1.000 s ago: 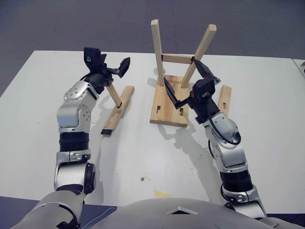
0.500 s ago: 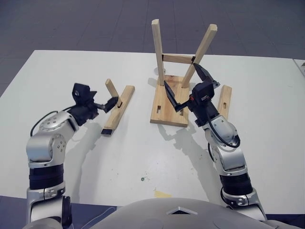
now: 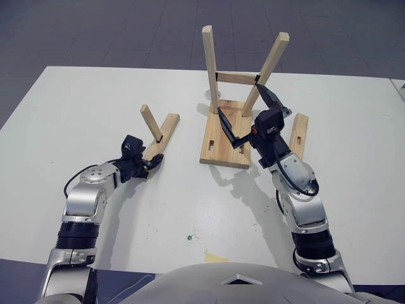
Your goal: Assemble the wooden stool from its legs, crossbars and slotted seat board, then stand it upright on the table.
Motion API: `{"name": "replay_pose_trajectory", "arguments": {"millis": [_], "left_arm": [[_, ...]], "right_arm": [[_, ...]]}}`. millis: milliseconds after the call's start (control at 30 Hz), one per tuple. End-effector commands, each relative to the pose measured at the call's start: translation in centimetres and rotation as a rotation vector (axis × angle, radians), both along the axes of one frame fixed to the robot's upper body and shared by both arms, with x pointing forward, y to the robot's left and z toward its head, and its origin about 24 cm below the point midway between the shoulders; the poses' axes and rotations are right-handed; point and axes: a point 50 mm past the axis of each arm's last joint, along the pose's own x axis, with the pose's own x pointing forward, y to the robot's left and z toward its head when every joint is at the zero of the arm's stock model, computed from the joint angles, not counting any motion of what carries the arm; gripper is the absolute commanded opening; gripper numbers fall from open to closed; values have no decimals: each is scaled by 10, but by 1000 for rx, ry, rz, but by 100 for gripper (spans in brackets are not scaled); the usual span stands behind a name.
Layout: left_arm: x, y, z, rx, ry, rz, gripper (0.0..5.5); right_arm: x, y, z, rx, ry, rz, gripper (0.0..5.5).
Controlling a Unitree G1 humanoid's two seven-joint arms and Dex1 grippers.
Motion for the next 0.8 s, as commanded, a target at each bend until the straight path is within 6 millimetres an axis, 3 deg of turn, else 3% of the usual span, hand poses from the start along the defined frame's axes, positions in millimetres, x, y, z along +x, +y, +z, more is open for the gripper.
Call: {"name": "replay_pose_trajectory", "arguments": {"millis": [33, 267, 367, 533, 633, 700, 800], "left_arm": [[-6, 4, -10, 72, 67, -43, 292], [0, 14, -2, 151, 65, -47, 207], [17, 10, 26, 120, -87, -12, 207], [59, 23, 97, 192, -506, 301, 207], [63, 12, 142, 134, -806, 333, 207], [56, -7, 164, 37, -952, 237, 207], [43, -39, 162, -71, -920, -47, 207]], "right_arm": [[0, 0, 1, 3, -3, -10, 540], [0, 0, 0, 4, 0, -15, 540], [0, -2, 1, 5, 1, -19, 540], [7, -8, -1, 72, 68, -43, 540], [15, -15, 8, 261, 158, -26, 540], [17, -18, 20, 513, 257, 70, 540], [6, -16, 44, 866, 366, 404, 540]]}}
